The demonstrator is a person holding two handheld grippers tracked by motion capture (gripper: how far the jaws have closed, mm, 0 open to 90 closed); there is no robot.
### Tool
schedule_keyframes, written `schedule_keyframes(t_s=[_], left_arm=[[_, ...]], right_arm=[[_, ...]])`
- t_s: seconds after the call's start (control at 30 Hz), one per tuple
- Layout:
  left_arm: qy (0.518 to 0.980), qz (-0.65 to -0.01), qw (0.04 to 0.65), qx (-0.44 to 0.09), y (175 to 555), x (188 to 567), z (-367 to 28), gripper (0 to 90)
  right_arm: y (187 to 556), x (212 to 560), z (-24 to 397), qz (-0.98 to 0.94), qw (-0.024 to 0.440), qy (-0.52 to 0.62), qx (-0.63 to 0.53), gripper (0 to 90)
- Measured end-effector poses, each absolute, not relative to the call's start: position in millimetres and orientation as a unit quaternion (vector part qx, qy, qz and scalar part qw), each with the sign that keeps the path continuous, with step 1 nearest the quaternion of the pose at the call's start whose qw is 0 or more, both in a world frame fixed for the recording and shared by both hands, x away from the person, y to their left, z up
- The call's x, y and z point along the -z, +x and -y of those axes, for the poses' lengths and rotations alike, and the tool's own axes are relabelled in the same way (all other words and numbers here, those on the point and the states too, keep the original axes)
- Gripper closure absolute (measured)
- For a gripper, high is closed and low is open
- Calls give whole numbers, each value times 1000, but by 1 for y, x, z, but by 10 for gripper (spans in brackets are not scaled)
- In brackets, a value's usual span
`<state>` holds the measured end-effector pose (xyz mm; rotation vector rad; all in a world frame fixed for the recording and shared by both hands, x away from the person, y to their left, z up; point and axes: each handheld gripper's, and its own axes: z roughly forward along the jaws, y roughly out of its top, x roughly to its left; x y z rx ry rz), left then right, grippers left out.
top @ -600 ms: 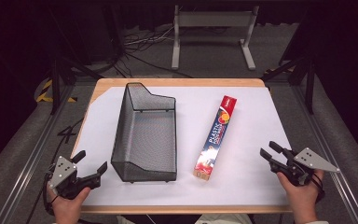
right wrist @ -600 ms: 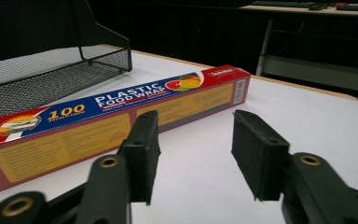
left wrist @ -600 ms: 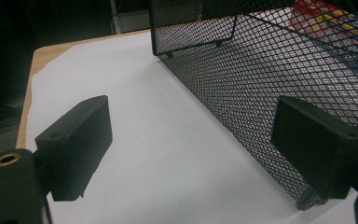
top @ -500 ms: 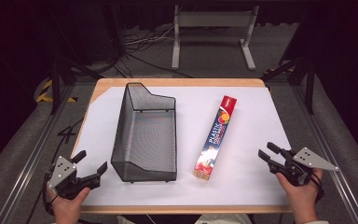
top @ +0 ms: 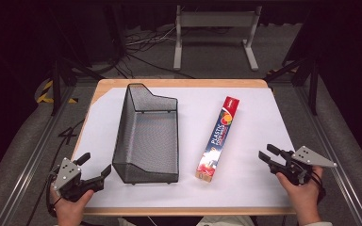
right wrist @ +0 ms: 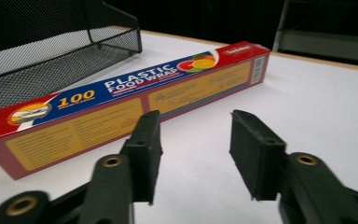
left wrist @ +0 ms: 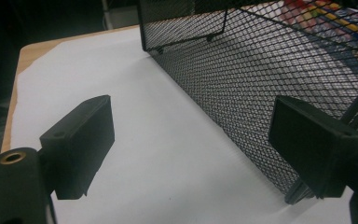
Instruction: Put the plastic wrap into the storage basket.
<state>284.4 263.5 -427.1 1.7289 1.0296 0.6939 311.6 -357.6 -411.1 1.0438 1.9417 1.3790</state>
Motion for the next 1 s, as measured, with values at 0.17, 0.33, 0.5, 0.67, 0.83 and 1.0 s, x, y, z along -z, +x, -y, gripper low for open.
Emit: schedule_keyframes(t_s=[0.17,0.33,0.5,0.67,0.83,1.0], left_arm=[[710,-425,483,-286,284,427,-264,154],[711,-427,480,-286,283,429,-265,154],[713,-427,477,-286,283,429,-264,154],[715,-426,475,-287,283,429,-262,153],[717,-424,473,-287,282,429,-262,153],[716,-425,474,-287,282,429,-264,153]], right_arm=[[314,398,350,-724,256,376,-518,632],[312,390,344,-742,236,366,-510,705],[307,379,330,-768,196,363,-489,869],[310,364,314,-788,171,337,-485,900],[322,348,288,-806,145,308,-484,900],[330,338,271,-818,136,290,-478,900]])
